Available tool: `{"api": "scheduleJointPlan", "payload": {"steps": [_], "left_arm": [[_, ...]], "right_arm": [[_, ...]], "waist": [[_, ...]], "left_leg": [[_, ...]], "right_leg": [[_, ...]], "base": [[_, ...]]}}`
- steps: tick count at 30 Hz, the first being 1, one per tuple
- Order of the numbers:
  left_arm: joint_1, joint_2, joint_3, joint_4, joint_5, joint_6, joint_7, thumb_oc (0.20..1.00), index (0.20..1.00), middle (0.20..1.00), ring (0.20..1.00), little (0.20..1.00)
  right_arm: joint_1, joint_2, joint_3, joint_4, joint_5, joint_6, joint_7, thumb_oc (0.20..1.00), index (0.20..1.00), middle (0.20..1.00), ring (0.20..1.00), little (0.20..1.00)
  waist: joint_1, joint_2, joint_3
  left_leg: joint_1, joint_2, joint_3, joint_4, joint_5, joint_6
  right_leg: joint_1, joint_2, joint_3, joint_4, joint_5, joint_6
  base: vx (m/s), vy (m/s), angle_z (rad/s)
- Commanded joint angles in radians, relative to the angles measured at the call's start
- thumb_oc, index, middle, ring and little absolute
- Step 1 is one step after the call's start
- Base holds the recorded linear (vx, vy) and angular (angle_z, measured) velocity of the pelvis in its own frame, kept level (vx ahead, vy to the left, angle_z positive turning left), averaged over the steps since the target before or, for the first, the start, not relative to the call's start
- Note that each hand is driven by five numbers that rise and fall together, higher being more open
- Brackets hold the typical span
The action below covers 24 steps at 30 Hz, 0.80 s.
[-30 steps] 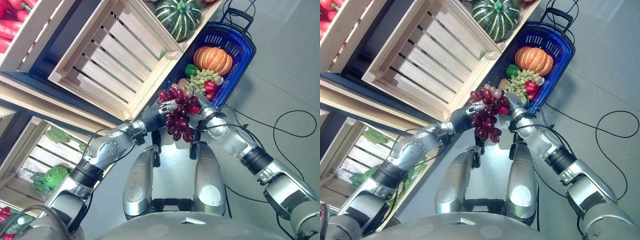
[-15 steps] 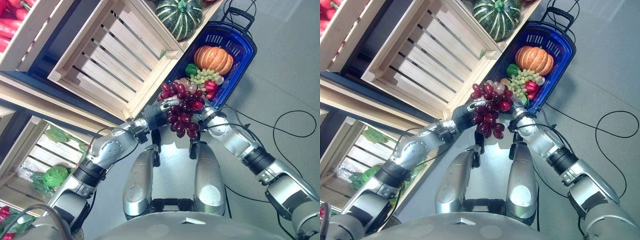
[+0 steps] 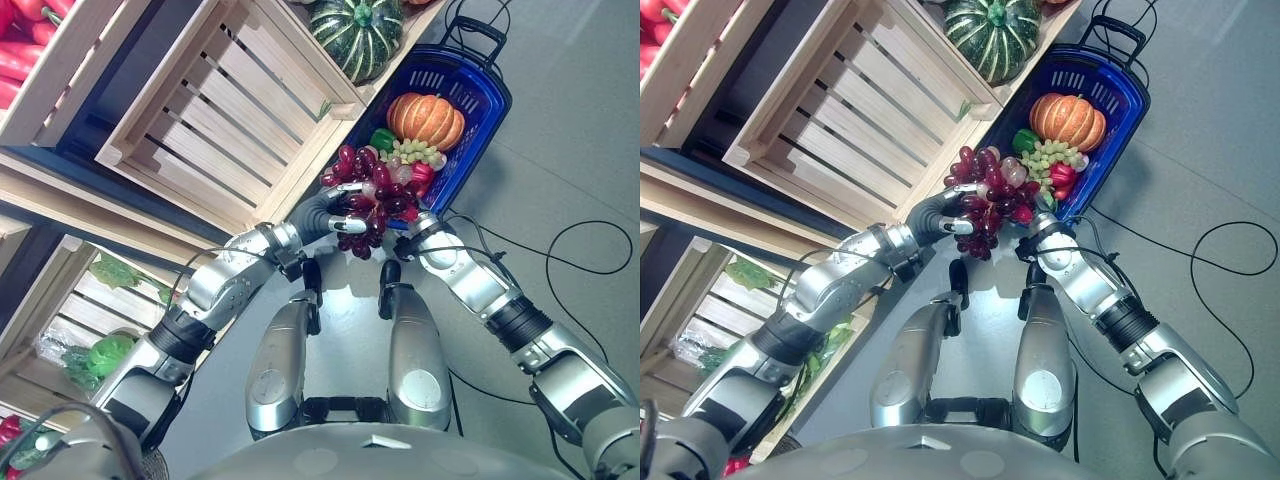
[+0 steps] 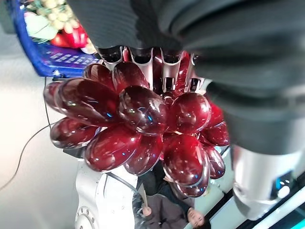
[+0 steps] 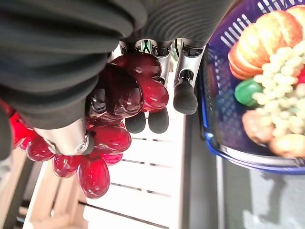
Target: Pick up fruits and vegetables into the basket
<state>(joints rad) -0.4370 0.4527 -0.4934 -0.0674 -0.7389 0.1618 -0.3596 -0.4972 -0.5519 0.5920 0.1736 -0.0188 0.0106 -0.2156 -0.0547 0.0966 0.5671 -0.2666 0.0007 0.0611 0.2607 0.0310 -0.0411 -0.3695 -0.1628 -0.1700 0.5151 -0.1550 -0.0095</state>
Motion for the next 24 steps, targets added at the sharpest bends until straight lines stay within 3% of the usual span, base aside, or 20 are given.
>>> {"api": "scheduleJointPlan", "payload": {"steps": [1, 17, 20, 24], "left_arm": [[0.009, 0.006, -0.017, -0.105, 0.060, -0.062, -0.012, 1.000, 1.000, 1.000, 1.000, 1.000], [0.109, 0.038, 0.116, -0.139, 0.027, -0.131, 0.006, 1.000, 1.000, 1.000, 1.000, 1.000], [0.143, 0.047, 0.138, -0.145, 0.025, -0.194, 0.023, 1.000, 1.000, 1.000, 1.000, 1.000], [0.185, 0.045, 0.184, -0.158, 0.007, -0.325, 0.109, 1.000, 1.000, 1.000, 1.000, 1.000]], "right_arm": [[-0.053, 0.052, -0.062, -0.148, 0.017, -0.148, -0.048, 0.200, 0.200, 0.200, 0.200, 0.200], [0.001, -0.054, -0.297, -0.115, -0.003, -0.192, -0.128, 0.200, 0.200, 0.200, 0.200, 0.200], [0.017, -0.068, -0.352, -0.099, 0.021, -0.201, -0.144, 0.200, 0.200, 0.200, 0.200, 0.200], [0.034, -0.074, -0.407, -0.079, 0.049, -0.214, -0.164, 0.200, 0.200, 0.200, 0.200, 0.200]], "waist": [[-0.018, 0.021, -0.047], [-0.009, 0.027, -0.047], [-0.002, 0.021, -0.047], [0.013, 0.013, -0.047]], "left_leg": [[0.035, -0.049, 0.093, 0.111, -0.165, 0.065], [0.021, -0.023, 0.111, 0.134, -0.169, 0.059], [-0.002, -0.018, 0.112, 0.157, -0.182, 0.061], [-0.037, -0.014, 0.109, 0.180, -0.190, 0.065]], "right_leg": [[0.079, 0.029, -0.008, -0.103, 0.041, 0.029], [0.072, 0.014, -0.050, -0.077, 0.029, 0.024], [0.054, 0.012, -0.058, -0.057, 0.019, 0.022], [0.026, 0.008, -0.071, -0.038, 0.016, 0.019]], "base": [[0.00, 0.000, 0.00], [0.01, -0.024, 0.04], [0.00, -0.082, 0.17], [-0.02, -0.090, 0.10]]}}
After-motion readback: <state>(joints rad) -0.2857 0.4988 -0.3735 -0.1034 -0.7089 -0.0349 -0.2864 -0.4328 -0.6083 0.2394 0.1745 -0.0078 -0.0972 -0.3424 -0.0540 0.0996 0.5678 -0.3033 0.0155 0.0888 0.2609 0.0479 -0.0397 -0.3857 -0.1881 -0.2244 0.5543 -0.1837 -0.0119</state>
